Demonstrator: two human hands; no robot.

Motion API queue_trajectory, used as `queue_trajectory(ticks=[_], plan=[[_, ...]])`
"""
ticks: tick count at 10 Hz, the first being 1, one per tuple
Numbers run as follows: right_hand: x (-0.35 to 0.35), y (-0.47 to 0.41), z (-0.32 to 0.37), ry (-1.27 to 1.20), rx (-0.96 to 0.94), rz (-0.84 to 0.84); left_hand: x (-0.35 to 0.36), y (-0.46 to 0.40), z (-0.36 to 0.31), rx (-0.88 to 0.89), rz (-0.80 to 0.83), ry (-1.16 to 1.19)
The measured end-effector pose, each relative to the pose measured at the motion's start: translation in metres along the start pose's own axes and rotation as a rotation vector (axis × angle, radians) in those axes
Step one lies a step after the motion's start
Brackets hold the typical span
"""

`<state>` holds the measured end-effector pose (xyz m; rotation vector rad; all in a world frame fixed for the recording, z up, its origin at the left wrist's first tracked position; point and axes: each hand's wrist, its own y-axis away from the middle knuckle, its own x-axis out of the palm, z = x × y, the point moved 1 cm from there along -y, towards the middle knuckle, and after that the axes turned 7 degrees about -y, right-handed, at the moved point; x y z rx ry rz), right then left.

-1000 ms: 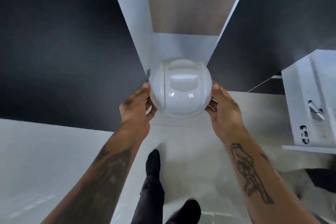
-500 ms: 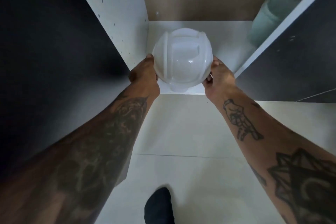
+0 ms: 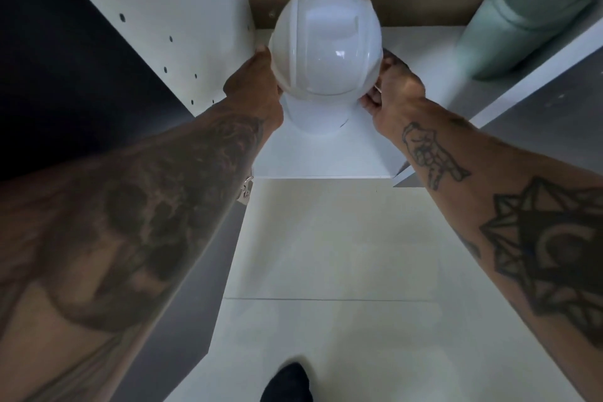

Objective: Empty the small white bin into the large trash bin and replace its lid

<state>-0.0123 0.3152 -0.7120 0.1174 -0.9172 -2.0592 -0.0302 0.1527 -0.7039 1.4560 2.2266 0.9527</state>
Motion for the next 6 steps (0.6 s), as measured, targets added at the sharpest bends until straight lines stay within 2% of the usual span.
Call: queue_trajectory(ticks=[2,3,4,5,6], plan=[[-0.014,0.031,-0.001,0.135,0.097,-0.021,-0.014,0.025,0.012,-0.056,-0.006,-0.026],[-0.022,0.067,-0.002,0.215,0.141,0.038,-0.024,0.058,0.016,-0.037,-0.028,-0.088],[-0.033,0.114,-0.008,0.379,0.108,0.047,-0.043,0.102,0.023,0.030,-0.050,-0.172],[-0.033,0.168,0.009,0.501,0.026,-0.013,-0.057,0.153,0.007,0.085,-0.076,-0.192],[-0.047,0.245,0.041,0.481,-0.044,0.002,-0.075,0.238,-0.014,0.215,-0.070,-0.315]])
